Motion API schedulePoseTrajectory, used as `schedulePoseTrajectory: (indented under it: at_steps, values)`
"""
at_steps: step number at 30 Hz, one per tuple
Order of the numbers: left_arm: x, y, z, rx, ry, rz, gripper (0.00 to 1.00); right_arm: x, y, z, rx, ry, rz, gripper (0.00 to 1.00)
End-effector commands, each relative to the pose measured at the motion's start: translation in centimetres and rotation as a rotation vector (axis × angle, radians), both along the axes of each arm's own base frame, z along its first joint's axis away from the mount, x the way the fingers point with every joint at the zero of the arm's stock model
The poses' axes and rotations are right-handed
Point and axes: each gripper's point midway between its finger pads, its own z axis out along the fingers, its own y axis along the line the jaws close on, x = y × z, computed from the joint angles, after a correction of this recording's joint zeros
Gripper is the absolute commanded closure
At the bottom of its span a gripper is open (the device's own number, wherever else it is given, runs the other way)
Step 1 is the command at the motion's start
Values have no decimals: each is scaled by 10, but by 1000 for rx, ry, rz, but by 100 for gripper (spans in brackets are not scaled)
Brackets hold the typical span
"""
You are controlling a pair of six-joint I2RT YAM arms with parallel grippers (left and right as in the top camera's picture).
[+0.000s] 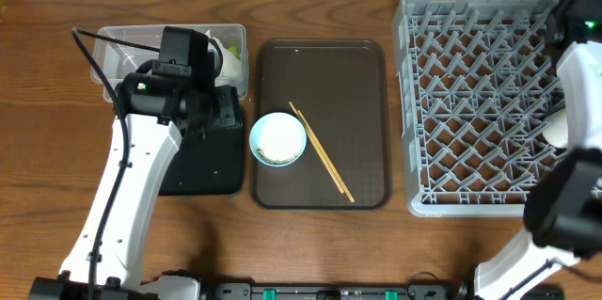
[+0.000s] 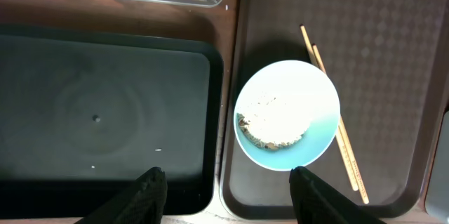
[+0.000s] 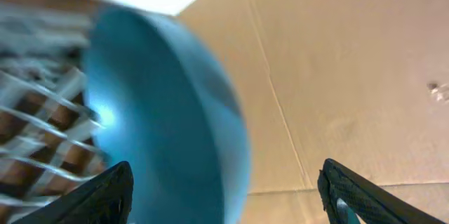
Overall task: Sort waste into correct bins and load items into the dishwasher rack
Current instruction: 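Release the plate in the rack and raise the right gripper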
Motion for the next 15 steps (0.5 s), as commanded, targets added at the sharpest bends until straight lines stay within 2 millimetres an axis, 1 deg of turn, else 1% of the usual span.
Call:
schedulePoseTrajectory:
  at_steps: [1,3,6,7,9,10,11,12,15]
  values:
    - [0,3,-4,16,9,-6,35,1,55,39,163,-152,151,17]
    - [0,3,-4,16,9,-6,35,0,91,28,301,-137,241,18]
    - [-2,4,-4,20,17,-5,34,-4,166,4,597,-82,418,18]
    - [-4,6,-5,29,25,-2,34,-6,193,-3,704,-59,472,20]
    - [-9,17,-8,75,50,53,34,-15,245,-15,907,-3,563,21]
    - [-12,26,-9,113,65,101,34,-21,273,-21,1005,37,602,22]
    - [-16,33,-10,144,78,136,34,-27,294,-27,1074,75,627,22]
    - [-21,42,-11,185,95,177,31,-35,320,-34,1135,130,656,23]
    - [-30,51,-12,212,133,211,29,-54,367,-53,1171,264,701,25]
